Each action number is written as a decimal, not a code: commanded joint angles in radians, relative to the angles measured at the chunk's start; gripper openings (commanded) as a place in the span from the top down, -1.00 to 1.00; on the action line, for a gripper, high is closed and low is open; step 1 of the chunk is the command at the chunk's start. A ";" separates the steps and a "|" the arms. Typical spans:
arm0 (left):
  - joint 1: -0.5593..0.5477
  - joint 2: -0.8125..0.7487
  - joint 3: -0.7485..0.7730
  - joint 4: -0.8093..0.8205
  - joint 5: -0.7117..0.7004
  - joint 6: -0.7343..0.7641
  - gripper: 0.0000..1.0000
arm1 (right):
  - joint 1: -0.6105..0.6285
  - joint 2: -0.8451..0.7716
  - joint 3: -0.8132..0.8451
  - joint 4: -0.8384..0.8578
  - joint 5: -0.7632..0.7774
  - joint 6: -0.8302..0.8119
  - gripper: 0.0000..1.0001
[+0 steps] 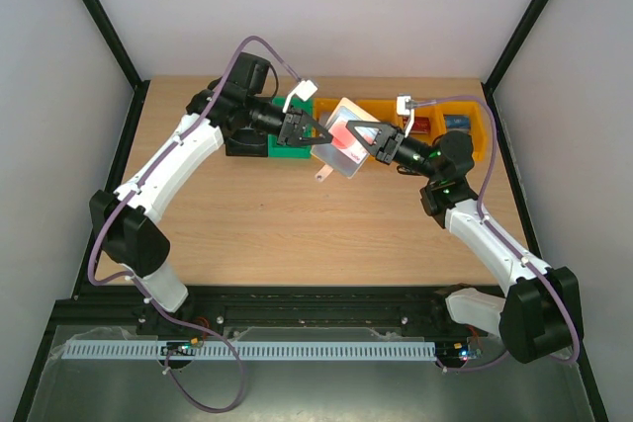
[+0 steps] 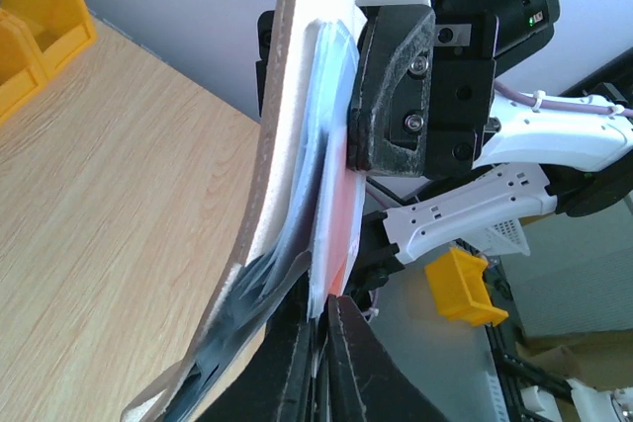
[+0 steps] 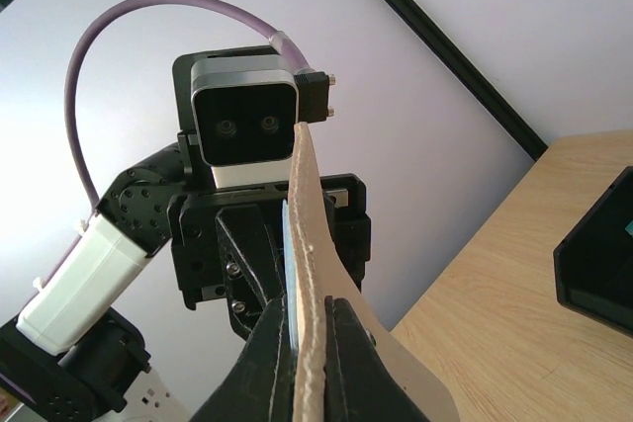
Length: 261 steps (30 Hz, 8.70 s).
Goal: Take the credit cards out of the card holder
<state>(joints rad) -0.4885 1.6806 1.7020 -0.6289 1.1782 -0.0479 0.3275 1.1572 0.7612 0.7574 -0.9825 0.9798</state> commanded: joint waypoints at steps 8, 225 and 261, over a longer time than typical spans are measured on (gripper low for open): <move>-0.004 -0.026 -0.013 -0.040 0.050 0.045 0.80 | -0.006 -0.030 0.036 0.034 -0.019 -0.004 0.95; 0.213 -0.151 -0.164 -0.025 -0.065 0.081 0.95 | 0.117 -0.022 0.087 -0.515 0.047 -0.455 0.26; 0.140 -0.234 -0.278 0.036 -0.089 0.053 0.96 | 0.189 -0.144 -0.079 -0.458 0.115 -0.414 0.31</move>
<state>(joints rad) -0.3466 1.4841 1.4330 -0.6151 1.0691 0.0162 0.5102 1.0306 0.6979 0.2474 -0.8822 0.5507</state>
